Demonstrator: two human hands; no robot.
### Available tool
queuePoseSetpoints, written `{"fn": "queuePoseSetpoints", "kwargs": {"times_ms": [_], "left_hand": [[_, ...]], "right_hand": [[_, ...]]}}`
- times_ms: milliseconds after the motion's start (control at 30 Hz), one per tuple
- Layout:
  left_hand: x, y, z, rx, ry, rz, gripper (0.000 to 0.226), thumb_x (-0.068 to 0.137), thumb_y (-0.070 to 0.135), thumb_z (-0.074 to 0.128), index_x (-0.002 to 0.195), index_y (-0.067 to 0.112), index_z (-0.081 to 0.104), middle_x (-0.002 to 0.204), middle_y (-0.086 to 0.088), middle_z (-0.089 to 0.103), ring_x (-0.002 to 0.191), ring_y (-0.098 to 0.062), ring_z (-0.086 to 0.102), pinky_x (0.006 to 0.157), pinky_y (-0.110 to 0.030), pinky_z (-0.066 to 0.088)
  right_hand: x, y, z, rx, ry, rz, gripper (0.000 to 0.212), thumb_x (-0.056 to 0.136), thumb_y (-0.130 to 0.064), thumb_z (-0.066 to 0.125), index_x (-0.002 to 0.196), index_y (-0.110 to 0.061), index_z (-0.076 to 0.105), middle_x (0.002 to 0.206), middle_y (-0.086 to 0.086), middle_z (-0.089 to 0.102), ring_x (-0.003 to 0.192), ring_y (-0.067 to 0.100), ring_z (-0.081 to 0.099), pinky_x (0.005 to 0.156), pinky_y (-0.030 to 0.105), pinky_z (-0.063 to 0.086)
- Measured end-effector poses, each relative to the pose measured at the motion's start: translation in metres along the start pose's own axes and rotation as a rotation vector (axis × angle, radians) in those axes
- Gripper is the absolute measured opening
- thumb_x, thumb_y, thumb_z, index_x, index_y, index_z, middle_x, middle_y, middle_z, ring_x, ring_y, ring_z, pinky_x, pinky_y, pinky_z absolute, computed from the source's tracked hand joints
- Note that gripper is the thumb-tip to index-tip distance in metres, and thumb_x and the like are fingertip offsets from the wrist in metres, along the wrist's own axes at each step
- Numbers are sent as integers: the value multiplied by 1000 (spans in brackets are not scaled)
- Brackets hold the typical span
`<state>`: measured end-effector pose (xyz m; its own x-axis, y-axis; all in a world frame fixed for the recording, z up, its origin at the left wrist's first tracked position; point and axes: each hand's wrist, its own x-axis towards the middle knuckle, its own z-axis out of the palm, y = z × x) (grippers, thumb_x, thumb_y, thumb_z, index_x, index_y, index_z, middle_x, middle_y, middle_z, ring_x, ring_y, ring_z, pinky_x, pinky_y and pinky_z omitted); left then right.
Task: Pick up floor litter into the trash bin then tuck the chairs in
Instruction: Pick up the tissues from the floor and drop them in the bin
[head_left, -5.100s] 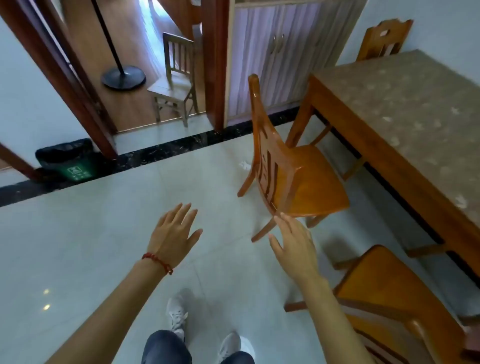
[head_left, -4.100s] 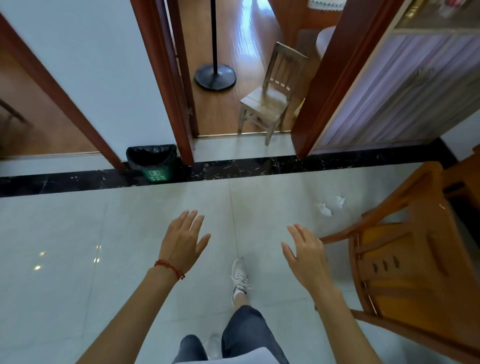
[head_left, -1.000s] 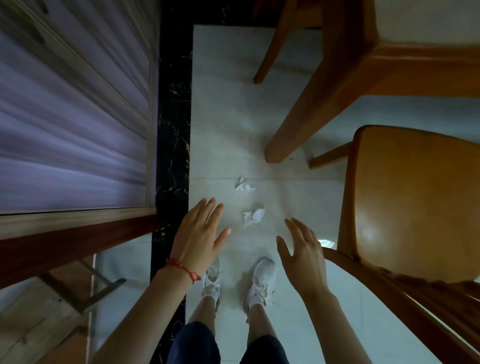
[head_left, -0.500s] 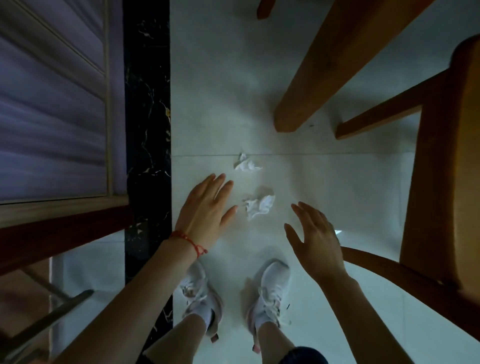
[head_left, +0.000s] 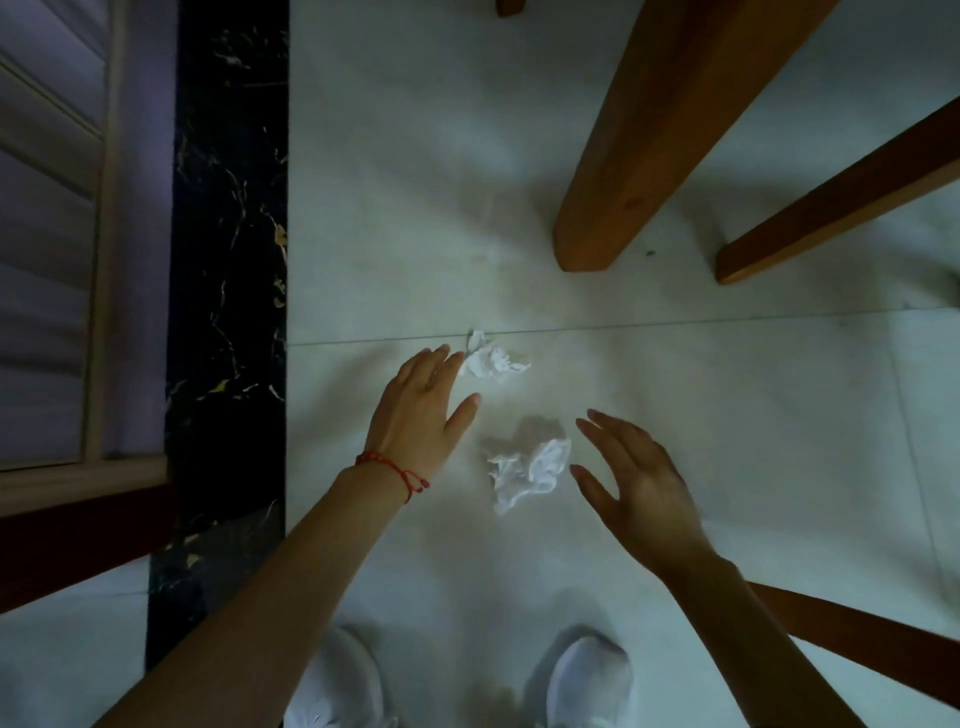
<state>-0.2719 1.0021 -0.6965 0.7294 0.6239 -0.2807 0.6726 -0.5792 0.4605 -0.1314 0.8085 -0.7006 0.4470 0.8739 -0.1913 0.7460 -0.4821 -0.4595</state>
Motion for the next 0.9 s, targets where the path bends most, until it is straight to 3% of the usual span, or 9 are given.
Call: {"fn": "queuePoseSetpoints", "kwargs": {"times_ms": [300, 433, 567, 667, 733, 900], "left_hand": [[72, -29, 93, -215, 116, -75, 60, 81, 34, 65, 130, 6, 47, 133, -13, 51, 124, -28, 41, 103, -32, 32], [91, -29, 111, -133, 223, -19, 66, 68, 40, 72, 116, -2, 57, 113, -20, 62, 107, -38, 53, 92, -43, 41], [99, -33, 119, -96, 293, 56, 51, 54, 17, 85, 97, -3, 67, 96, -22, 65, 88, -41, 58, 80, -36, 47], [92, -43, 121, -126, 301, 85, 37, 55, 4, 82, 88, -2, 69, 86, -18, 65, 80, -37, 61, 75, -25, 38], [83, -48, 120, -156, 307, 85, 31, 56, -2, 79, 86, -2, 70, 80, -18, 65, 75, -35, 62, 70, -23, 41], [71, -46, 115, -396, 409, -135, 23, 67, -5, 72, 89, -4, 71, 86, -23, 68, 81, -31, 64, 74, -24, 43]], "right_hand": [[14, 40, 60, 124, 138, 11, 47, 88, -45, 43, 130, -22, 46, 132, 3, 55, 120, 12, 43, 97, 32, 35], [17, 46, 75, 158, 172, 10, 48, 88, -44, 45, 130, -21, 47, 133, 3, 54, 121, 12, 43, 98, 34, 38], [22, 44, 82, 194, 179, 32, 51, 87, -46, 43, 129, -19, 50, 133, 2, 53, 121, 11, 42, 98, 32, 37], [26, 40, 84, 207, 187, 45, 51, 87, -46, 43, 128, -17, 51, 132, 3, 54, 121, 12, 44, 97, 31, 37], [28, 38, 86, 194, 179, 24, 50, 87, -45, 44, 128, -16, 52, 132, 4, 55, 120, 13, 45, 96, 31, 38], [28, 33, 97, 176, 145, 0, 51, 86, -43, 46, 127, -14, 52, 130, 7, 57, 118, 18, 50, 94, 34, 42]]}}
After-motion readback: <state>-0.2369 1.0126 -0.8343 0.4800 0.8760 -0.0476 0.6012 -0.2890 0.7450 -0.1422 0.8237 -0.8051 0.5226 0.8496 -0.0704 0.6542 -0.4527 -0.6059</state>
